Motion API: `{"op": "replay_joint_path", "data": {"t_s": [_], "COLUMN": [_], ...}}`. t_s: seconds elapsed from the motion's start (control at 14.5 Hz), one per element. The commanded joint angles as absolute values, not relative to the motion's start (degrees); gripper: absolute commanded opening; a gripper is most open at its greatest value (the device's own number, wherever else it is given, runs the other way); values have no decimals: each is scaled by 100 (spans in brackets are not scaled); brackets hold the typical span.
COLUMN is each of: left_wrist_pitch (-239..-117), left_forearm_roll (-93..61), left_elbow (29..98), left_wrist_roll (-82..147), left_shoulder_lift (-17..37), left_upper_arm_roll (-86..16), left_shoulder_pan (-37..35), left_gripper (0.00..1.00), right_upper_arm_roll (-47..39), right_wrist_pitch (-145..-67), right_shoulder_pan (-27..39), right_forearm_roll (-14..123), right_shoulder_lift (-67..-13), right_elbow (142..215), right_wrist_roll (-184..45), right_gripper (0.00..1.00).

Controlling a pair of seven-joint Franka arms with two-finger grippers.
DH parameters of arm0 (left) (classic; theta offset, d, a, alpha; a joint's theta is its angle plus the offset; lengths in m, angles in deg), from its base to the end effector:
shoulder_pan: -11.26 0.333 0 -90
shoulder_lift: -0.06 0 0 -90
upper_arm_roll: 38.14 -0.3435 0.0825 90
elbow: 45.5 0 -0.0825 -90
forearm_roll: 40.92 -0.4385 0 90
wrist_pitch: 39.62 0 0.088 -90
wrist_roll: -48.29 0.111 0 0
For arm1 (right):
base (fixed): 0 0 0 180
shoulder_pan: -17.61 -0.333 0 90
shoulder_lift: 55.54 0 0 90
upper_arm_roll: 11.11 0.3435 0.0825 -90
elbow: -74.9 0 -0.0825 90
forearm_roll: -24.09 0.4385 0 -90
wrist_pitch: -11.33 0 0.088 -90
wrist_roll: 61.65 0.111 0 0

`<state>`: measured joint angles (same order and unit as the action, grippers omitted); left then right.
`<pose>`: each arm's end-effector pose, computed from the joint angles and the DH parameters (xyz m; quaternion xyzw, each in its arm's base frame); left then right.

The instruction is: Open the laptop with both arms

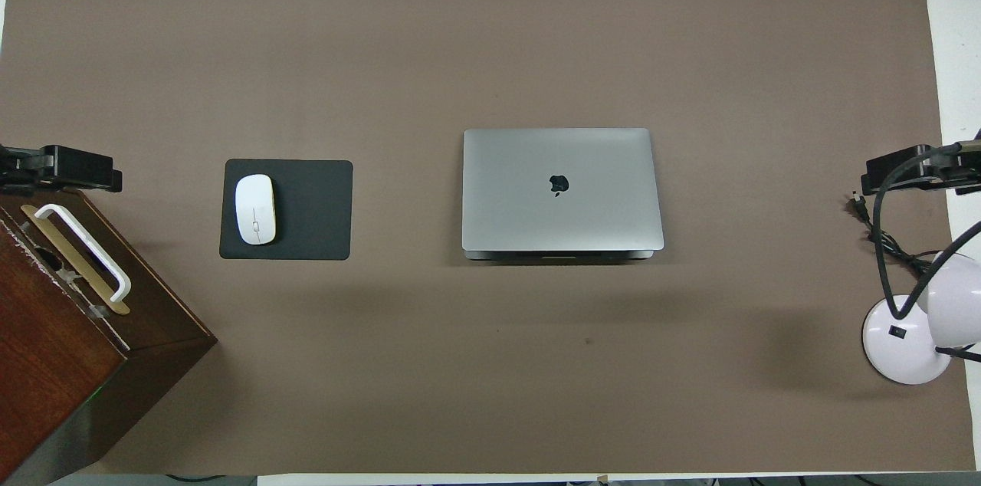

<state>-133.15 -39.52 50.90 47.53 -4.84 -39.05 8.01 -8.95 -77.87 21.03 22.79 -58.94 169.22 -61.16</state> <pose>0.5847 -0.0261 0.6455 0.9997 -0.0133 0.0174 0.0134 0.5862 -0.0148 0.6427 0.9997 -0.0153 -0.0151 0.0124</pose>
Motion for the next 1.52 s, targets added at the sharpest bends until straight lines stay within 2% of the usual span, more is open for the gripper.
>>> {"op": "replay_joint_path", "data": {"t_s": [0.0, 1.17, 1.31, 1.38, 1.45], "left_wrist_pitch": [-13436, -13445, -13445, -13445, -13445], "left_forearm_roll": [-4030, -4030, -4030, -4030, -4030], "left_elbow": [5232, 5232, 5249, 5258, 5267], "left_wrist_roll": [4689, 4689, 4689, 4680, 4671], "left_shoulder_lift": [-565, -565, -565, -565, -565], "left_upper_arm_roll": [-3858, -3867, -3867, -3867, -3867], "left_shoulder_pan": [871, 889, 906, 915, 941], "left_gripper": [100, 100, 90, 81, 66], "right_upper_arm_roll": [-891, -918, -926, -927, -927], "right_wrist_pitch": [-7929, -8026, -8043, -8113, -8122], "right_shoulder_pan": [2174, 2183, 2209, 2253, 2262], "right_forearm_roll": [2339, 2348, 2348, 2348, 2348], "right_shoulder_lift": [-5976, -6003, -6003, -6011, -6029], "right_elbow": [17009, 17044, 17053, 17088, 17149], "right_wrist_roll": [-6077, -6077, -6086, -6094, -6103], "right_gripper": [100, 100, 100, 100, 100]}}
